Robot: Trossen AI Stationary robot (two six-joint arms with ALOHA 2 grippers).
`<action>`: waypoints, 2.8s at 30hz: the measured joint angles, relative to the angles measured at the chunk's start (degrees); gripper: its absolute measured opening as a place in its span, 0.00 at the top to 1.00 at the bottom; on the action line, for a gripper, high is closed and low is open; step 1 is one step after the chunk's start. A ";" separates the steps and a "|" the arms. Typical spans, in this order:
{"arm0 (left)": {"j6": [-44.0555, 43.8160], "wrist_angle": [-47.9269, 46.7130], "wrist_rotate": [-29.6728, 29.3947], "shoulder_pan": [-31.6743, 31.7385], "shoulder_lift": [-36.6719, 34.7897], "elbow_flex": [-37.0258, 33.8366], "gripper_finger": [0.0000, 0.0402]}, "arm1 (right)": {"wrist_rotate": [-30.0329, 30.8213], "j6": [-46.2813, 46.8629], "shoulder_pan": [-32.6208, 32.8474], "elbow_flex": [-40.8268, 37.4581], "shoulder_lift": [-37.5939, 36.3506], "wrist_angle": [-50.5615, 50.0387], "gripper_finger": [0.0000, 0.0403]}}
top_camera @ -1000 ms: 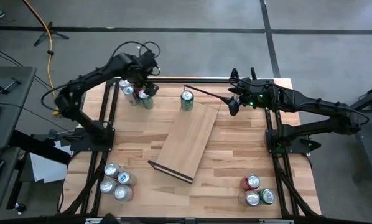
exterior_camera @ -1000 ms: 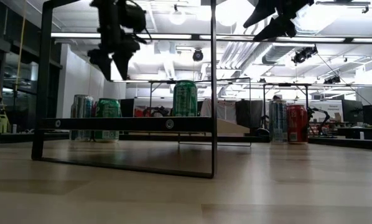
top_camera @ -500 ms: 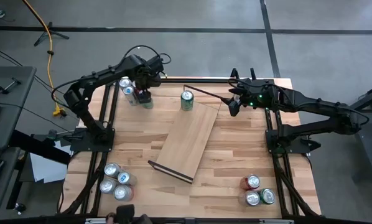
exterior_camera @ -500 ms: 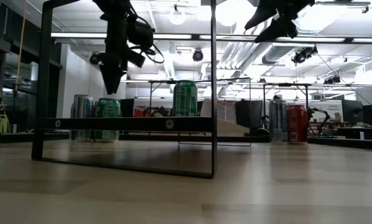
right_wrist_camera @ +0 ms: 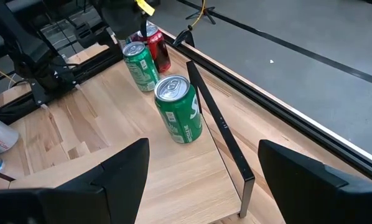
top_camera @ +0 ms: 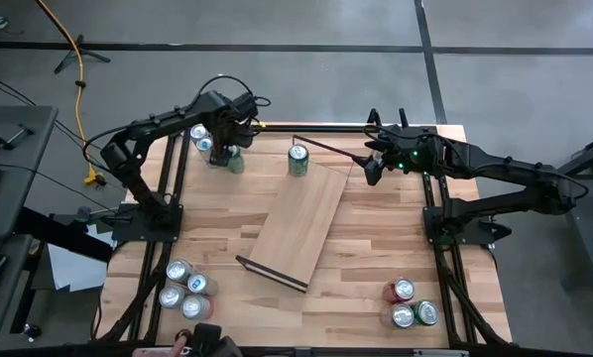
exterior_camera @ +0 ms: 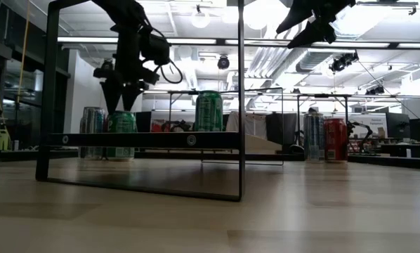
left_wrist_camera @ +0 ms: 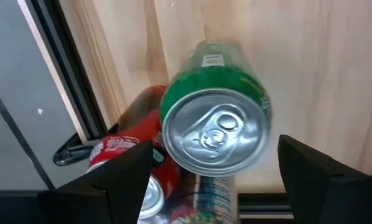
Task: Place canned beverage on shelf
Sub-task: Put the top green soda can on the shelf aligned with the other green soda can
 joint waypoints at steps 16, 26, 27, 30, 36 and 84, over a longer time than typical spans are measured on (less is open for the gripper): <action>0.35 10.39 2.07 0.53 -0.07 -6.47 0.33 | 0.00 0.02 0.01 0.00 0.00 0.00 0.29; -2.65 11.63 3.23 0.64 -0.16 -6.38 0.49 | 0.00 0.03 0.00 0.00 0.00 0.01 0.29; -3.22 11.65 3.23 0.64 -0.27 -6.38 0.52 | 0.00 0.02 0.00 0.00 0.00 0.02 0.29; -4.72 11.14 2.52 0.54 -0.81 -6.16 0.55 | 0.02 0.02 0.00 0.00 0.00 0.02 0.29; -8.79 5.65 1.96 -0.34 -5.01 0.71 0.55 | 0.02 0.04 0.00 0.00 0.00 0.15 0.29; -24.09 -3.07 -0.63 -37.74 15.39 25.31 0.31 | 0.04 1.99 0.02 0.00 0.07 0.70 0.29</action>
